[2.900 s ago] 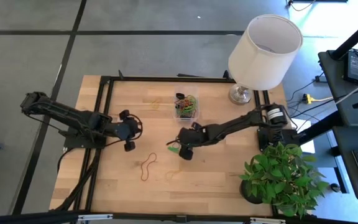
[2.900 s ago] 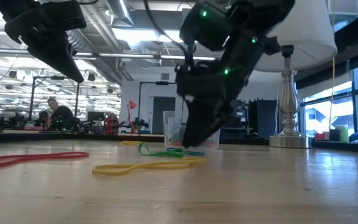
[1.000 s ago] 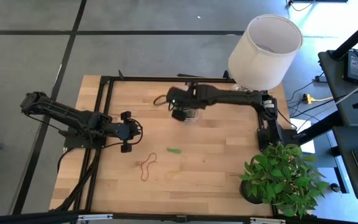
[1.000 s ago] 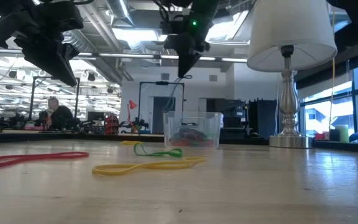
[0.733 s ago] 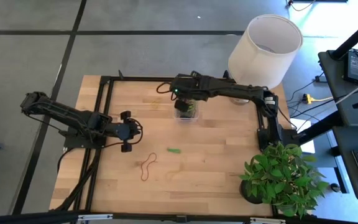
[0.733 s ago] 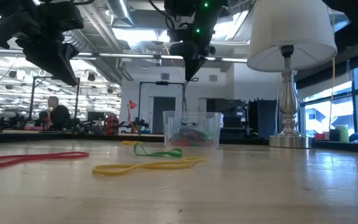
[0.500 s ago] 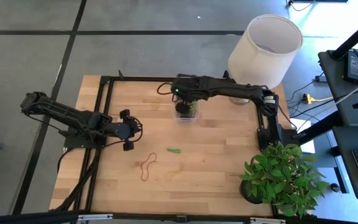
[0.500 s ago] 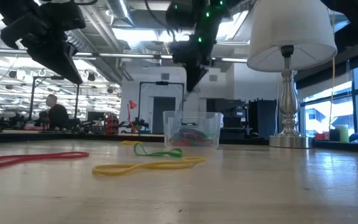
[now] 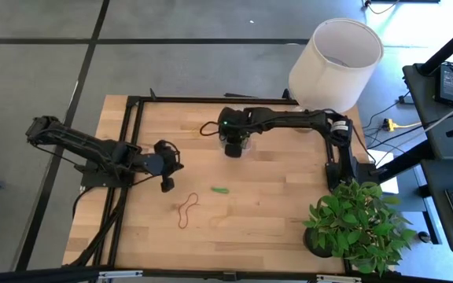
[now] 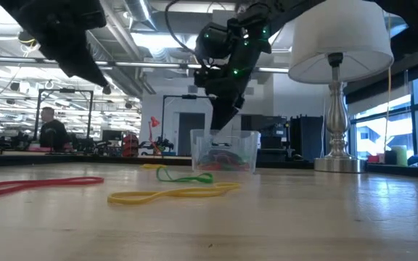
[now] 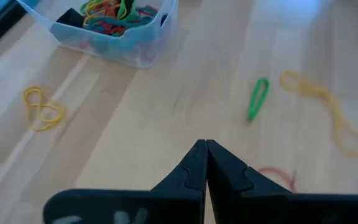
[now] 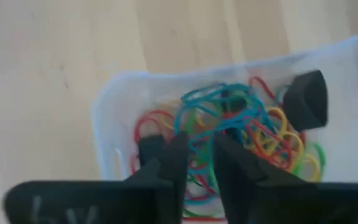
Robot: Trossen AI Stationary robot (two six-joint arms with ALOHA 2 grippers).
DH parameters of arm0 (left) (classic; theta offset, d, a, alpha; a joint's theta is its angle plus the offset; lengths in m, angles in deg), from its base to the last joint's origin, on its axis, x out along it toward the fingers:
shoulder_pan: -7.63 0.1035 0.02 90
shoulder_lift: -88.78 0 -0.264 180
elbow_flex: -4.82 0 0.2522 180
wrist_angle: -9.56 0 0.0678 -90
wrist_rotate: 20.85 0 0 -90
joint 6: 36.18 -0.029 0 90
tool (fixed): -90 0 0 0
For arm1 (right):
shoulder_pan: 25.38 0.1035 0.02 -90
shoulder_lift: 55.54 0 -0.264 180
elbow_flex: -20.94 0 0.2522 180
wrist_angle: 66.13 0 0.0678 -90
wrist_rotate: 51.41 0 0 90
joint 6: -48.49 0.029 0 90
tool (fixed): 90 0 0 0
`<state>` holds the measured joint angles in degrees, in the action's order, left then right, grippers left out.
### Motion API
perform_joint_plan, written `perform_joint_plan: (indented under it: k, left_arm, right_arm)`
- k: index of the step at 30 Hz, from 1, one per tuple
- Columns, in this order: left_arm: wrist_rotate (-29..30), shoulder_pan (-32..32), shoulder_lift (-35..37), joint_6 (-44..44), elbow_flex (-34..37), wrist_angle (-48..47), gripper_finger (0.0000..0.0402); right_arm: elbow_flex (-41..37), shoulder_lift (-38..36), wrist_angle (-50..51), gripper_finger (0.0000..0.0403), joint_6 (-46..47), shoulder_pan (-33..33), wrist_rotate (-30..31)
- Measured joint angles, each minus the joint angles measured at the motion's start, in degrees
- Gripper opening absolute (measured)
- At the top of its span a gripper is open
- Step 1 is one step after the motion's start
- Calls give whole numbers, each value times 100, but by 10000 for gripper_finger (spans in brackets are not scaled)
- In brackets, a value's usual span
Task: Pick and place rubber bands into bin
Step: Put the yellow rubber band into the transparent bin
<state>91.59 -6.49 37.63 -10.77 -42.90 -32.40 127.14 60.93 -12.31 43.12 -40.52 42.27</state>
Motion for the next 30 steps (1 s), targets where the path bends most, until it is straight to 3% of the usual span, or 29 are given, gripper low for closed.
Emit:
perform_joint_plan:
  k: [7,12,19,22,30]
  left_arm:
    - [-130,-108,-579,594,-4,778,2]
    - [-141,-193,-1476,1038,-210,1168,3]
    - [-77,-33,-2554,1053,-1036,1072,3]
    - [-188,252,-2751,1046,-1347,583,2]
    - [-415,1753,-2816,718,-1851,-889,3]
  right_arm:
    - [-1,-91,380,145,-441,-267,-85]
    - [-1,-358,461,160,-970,-477,-190]
    - [-1,-1043,678,142,-1012,-749,-1050]
    - [-1,-1366,774,125,-1011,-767,-1279]
    - [-1,-2037,1225,79,-716,-592,-1293]
